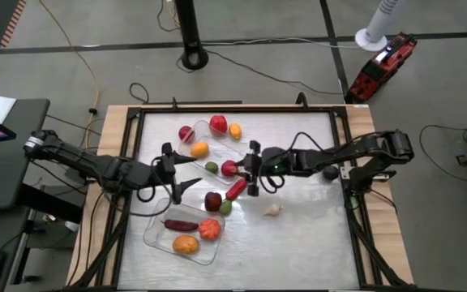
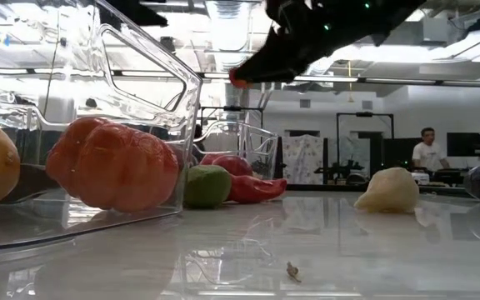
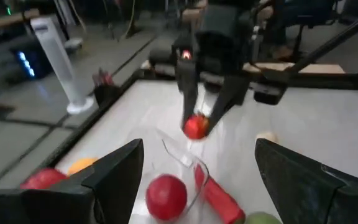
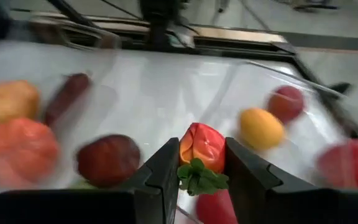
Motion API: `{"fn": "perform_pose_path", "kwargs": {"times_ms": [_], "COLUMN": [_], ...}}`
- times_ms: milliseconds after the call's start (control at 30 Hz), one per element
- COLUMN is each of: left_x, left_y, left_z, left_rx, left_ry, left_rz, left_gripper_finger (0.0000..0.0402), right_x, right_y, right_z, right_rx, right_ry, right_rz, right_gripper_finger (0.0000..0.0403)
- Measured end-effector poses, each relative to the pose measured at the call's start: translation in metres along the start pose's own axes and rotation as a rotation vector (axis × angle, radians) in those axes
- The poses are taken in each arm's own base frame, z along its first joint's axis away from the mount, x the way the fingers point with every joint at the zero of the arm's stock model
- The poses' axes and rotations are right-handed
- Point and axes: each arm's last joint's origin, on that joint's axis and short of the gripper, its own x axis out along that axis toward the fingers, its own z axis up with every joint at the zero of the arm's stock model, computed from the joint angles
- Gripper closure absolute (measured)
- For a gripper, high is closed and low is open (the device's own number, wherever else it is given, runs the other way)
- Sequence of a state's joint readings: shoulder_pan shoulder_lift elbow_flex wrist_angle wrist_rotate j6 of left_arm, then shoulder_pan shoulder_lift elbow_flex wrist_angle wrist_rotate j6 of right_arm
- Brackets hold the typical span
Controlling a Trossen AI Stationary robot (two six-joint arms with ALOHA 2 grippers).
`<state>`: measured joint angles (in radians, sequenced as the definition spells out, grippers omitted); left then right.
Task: Sort produce into baskets
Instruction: Put the persimmon into the top transparent bin
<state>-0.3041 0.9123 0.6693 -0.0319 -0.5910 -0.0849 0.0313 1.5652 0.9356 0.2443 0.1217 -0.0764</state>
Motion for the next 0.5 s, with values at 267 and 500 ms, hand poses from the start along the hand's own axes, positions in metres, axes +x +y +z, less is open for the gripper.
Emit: {"fn": "perform_pose_path", "kwargs": {"times_ms": [267,500], "left_x": [-0.019,-0.023], "left_y": [0.012,0.013], "left_z": [0.041,0.036], "left_rx": [0.045,0.093], "left_ry": [-0.347,-0.299], "left_rz": [0.077,0.038], "left_gripper_finger": [0.0106,0.0107], "right_x": [0.039,0.063], "right_y": [0.009,-0.024], "right_z": [0.025,0.016], "right_rx": [-0.06,-0.015], "right_ry": [0.012,0.126], "right_rz": [0.038,-0.104], "right_gripper_finger": [0.0264,0.0239]}}
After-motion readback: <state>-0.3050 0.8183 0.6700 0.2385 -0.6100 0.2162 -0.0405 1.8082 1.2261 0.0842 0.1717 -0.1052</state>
